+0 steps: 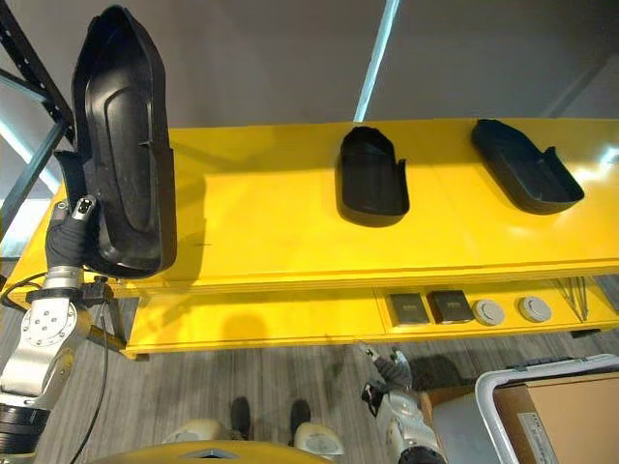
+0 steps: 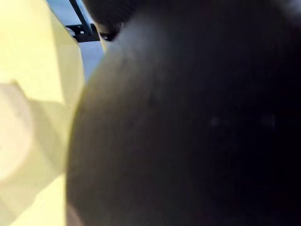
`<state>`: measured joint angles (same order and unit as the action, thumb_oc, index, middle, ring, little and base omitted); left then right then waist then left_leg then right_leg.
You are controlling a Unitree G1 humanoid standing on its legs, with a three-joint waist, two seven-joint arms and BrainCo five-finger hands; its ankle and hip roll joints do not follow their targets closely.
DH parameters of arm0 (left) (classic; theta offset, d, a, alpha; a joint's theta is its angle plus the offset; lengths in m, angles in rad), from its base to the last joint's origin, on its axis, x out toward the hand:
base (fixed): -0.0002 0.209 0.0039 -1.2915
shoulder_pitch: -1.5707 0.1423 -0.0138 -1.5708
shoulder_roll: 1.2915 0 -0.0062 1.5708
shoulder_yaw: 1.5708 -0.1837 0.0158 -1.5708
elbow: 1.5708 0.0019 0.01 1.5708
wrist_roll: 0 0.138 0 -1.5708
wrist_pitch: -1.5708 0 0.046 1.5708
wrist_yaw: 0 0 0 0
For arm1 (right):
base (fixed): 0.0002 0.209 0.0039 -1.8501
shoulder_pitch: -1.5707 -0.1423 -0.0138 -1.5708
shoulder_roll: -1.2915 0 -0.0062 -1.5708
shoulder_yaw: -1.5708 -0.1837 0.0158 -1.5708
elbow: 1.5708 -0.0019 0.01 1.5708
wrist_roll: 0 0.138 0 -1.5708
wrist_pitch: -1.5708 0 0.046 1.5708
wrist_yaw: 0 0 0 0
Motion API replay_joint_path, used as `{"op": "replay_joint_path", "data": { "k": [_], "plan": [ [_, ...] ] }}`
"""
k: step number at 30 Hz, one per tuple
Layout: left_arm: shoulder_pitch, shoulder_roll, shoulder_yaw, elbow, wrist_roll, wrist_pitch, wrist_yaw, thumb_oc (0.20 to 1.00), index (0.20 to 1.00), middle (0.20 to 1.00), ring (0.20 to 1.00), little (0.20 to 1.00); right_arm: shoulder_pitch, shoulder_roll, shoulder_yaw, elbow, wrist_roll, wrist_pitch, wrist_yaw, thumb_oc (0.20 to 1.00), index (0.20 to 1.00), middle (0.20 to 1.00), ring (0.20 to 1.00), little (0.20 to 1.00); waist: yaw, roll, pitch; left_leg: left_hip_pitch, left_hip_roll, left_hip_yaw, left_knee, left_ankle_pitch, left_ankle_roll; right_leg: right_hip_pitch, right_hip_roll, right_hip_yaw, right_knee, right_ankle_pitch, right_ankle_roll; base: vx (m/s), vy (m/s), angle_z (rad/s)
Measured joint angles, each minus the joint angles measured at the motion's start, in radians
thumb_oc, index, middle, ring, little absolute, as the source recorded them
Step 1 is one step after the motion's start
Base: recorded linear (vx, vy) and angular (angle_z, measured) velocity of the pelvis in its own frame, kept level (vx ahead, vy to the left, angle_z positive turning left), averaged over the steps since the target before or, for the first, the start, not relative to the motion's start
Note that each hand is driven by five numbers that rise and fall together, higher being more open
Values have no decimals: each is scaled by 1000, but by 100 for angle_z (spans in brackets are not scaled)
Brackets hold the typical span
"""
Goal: Move parts from the plastic box to the shelf.
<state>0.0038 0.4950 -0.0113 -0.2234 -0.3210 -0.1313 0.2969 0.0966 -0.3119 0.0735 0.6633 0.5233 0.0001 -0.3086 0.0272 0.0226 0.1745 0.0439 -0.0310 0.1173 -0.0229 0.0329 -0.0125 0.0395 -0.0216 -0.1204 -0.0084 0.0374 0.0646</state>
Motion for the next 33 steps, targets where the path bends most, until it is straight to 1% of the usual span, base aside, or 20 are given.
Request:
{"op": "replay_joint_path", "data": {
  "k": [4, 11, 12, 13, 14, 15, 16, 17, 19, 20, 21, 23, 24, 25, 26, 27, 28, 29, 31, 33],
  "plan": [
    [0, 0, 1, -3, 1, 0, -1, 200, 200, 200, 200, 200, 34, -14, 0, 2, 0, 12, 0, 1000, 1000, 1000, 1000, 1000, -8, 1, -7, -10, 13, 0, 0, 1, -2, -9, 12, -1, 11, -2, -26, 62, -25, -3],
    [29, 3, 16, -3, 31, 0, 1, 200, 200, 200, 200, 200, 59, -10, 0, 2, -1, 17, -1, 1000, 1000, 1000, 1000, 1000, -10, 8, -18, -33, 21, -4, 15, 1, -8, -43, 14, -9, 74, -27, -40, 30, -9, 4],
    [28, 3, 15, -3, 32, 0, 2, 200, 200, 200, 200, 200, 59, -9, 0, 8, -1, 17, -1, 1000, 1000, 1000, 1000, 1000, -11, 8, -18, -48, 21, -7, 33, -4, -15, -53, 10, -20, 91, -34, -42, -32, 70, 16],
    [28, 4, 12, 0, 33, 0, 3, 200, 200, 200, 200, 200, 58, -9, 2, 20, 0, 15, -2, 1000, 1000, 1000, 1000, 1000, -12, 6, -19, -54, 22, -9, 56, -7, -29, -68, 4, -22, 109, -42, -60, -23, 143, 17],
    [21, 6, 9, 4, 37, 0, 7, 200, 200, 200, 200, 200, 55, -9, 3, 33, 1, 15, -4, 1000, 1000, 1000, 1000, 1000, -14, -5, -15, -85, 17, -4, 108, -9, -59, -83, -18, -24, 121, -48, -85, 11, 199, 16],
    [12, 9, 6, 11, 42, 0, 8, 200, 200, 200, 200, 200, 47, -9, 2, 33, 1, 15, -5, 1000, 1000, 1000, 1000, 1000, -16, -20, -5, -129, 20, 20, 177, -38, -50, -84, -39, -27, 118, -43, -90, 35, 271, 15],
    [2, 12, 5, 36, 48, -1, 10, 200, 200, 200, 200, 200, 46, -6, 2, 30, 0, 13, -3, 1000, 1000, 1000, 1000, 1000, -25, -33, -4, -146, 54, 15, 188, -48, -62, -72, -52, -21, 96, -34, -81, 47, 261, 8],
    [-11, 14, 4, 60, 50, -1, 14, 200, 200, 200, 200, 200, 46, -9, 2, 30, 0, 7, -3, 1000, 1000, 1000, 1000, 1000, -31, -32, -5, -144, 108, 5, 157, -42, -71, -70, -53, -8, 92, -37, -66, 51, 260, -6],
    [-19, 13, 5, 90, 49, -3, 30, 200, 200, 200, 200, 200, 46, -16, -2, 26, 1, -5, -3, 1000, 1000, 1000, 1000, 1000, -41, -8, -1, -110, 205, -11, 74, -30, -86, -73, -55, 18, 103, -42, -55, 48, 257, -23],
    [-19, 8, 4, 94, 49, -3, 31, 200, 200, 200, 200, 200, 50, -19, -4, 25, 1, -7, -4, 1000, 1000, 1000, 1000, 1000, -47, -2, 2, -93, 229, -8, 45, -28, -86, -76, -65, 25, 108, -42, -44, 37, 322, -26],
    [-19, 8, 1, 95, 49, -3, 31, 200, 200, 200, 200, 200, 50, -20, -4, 25, 1, -7, -5, 1000, 1000, 1000, 1000, 1000, -53, 4, 5, -74, 237, -6, 22, -26, -83, -78, -81, 28, 114, -43, -32, 22, 361, -17],
    [-41, 4, -22, 96, 51, -3, 32, 200, 200, 200, 200, 200, 70, -22, -6, 28, 22, -7, -10, 1000, 1000, 1000, 1000, 1000, -81, 33, 10, -39, 221, 16, 4, -22, -72, -98, -121, 40, 144, -48, 20, 15, 321, -11],
    [-64, 0, -46, 96, 52, -6, 35, 200, 200, 200, 200, 200, 86, -42, -8, 29, 38, -7, -10, 1000, 1000, 1000, 1000, 1000, -85, 77, 8, -33, 205, 18, -3, 5, -84, -123, -133, 54, 170, -49, 50, 43, 253, -22],
    [-87, -2, -51, 102, 53, -7, 37, 200, 200, 200, 200, 200, 81, -33, -6, 31, 43, -6, -10, 1000, 1000, 1000, 1000, 1000, -89, 66, 28, -32, 169, 27, 5, 49, -89, -131, -168, 73, 184, -46, 76, 75, 248, -25],
    [-95, 0, -51, 103, 55, -6, 39, 200, 200, 200, 200, 200, 84, -4, -4, 29, 43, -6, -6, 1000, 1000, 1000, 1000, 1000, -94, 48, 39, -26, 123, 46, 1, 41, -72, -128, -214, 86, 170, -41, 85, 86, 203, -24],
    [-96, 15, -51, 103, 61, -3, 40, 200, 200, 200, 200, 200, 94, 31, -3, 23, 40, -6, -4, 1000, 1000, 1000, 1000, 1000, -97, 29, 45, -19, 91, 62, -4, 37, -59, -125, -248, 80, 151, -14, 83, 80, 153, -37],
    [-89, 46, -47, 103, 61, 2, 41, 200, 200, 200, 200, 200, 101, 68, 1, 19, 39, -6, -2, 1000, 1000, 1000, 1000, 1000, -85, 13, 48, -2, 72, 87, -16, 37, -45, -118, -268, 72, 131, 25, 87, 78, 108, -45],
    [-82, 65, -42, 104, 61, 9, 42, 200, 200, 200, 200, 200, 107, 94, 6, 19, 38, -5, 0, 1000, 1000, 1000, 1000, 1000, -82, 7, 52, 13, 66, 103, -21, 34, -38, -108, -276, 37, 121, 53, 93, 50, 57, -50],
    [-42, 86, -17, 103, 59, 16, 47, 200, 200, 200, 200, 200, 123, 110, 17, 0, 27, -6, 3, 1000, 1000, 1000, 1000, 1000, -67, 7, 51, 46, 62, 136, -28, 28, -35, -75, -286, -49, 90, 69, 102, 62, 32, -41],
    [-8, 83, -2, 102, 47, 17, 46, 200, 200, 200, 200, 200, 140, 104, 23, -23, 18, -5, 3, 1000, 1000, 1000, 1000, 1000, -63, -3, 46, 55, 61, 133, -35, 17, -33, -40, -275, -62, 49, 80, 130, 60, -12, -9]
  ]
}}
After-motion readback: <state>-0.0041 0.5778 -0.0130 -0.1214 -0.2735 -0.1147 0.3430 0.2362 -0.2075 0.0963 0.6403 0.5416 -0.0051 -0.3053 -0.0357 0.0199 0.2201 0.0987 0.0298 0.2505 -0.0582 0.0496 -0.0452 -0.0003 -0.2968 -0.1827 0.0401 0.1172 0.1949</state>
